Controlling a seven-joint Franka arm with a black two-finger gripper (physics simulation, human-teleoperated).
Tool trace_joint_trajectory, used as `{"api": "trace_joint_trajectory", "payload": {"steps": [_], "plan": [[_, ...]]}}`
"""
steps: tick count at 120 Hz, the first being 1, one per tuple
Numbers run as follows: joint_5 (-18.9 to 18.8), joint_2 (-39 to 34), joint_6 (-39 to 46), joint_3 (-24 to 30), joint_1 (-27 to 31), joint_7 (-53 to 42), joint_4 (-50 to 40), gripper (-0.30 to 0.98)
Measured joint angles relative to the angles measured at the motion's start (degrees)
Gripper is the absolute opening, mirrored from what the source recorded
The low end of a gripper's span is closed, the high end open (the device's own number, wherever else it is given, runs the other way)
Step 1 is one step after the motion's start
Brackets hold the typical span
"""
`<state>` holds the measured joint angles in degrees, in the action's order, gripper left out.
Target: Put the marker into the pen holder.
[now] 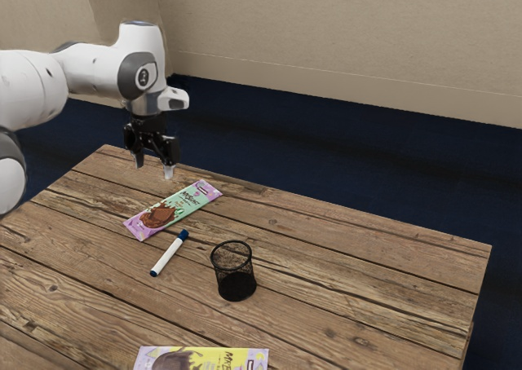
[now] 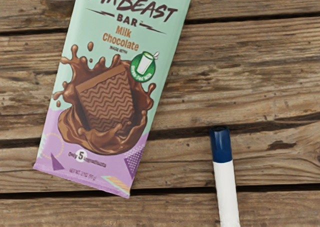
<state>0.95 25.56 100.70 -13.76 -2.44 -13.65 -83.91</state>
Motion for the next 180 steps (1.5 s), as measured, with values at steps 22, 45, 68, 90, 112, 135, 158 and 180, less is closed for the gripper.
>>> {"api": "trace_joint_trajectory", "payload": {"steps": [22, 45, 68, 90, 112, 135, 158, 180], "plan": [[3.55, -7.77, 10.16, -0.37, -0.66, -0.75, -21.48, 0.67], [6.35, -6.4, 20.62, -0.28, -2.54, -0.93, -27.86, 0.67], [8.08, -2.76, 27.73, 0.37, -3.76, -1.08, -27.39, 0.67], [8.64, 0.28, 31.75, 0.4, -3.92, -1.21, -27.05, 0.65], [8.74, 0.8, 33.78, 0.32, -3.89, -1.33, -27.03, 0.39], [8.75, 0.82, 34.63, 0.31, -3.89, -1.45, -27.04, 0.12], [8.52, 1.47, 35.03, 0.3, -3.83, -1.24, -27.03, -0.01], [8.07, 1.8, 35.21, 0.29, -3.8, -0.68, -26.97, 0.04]]}}
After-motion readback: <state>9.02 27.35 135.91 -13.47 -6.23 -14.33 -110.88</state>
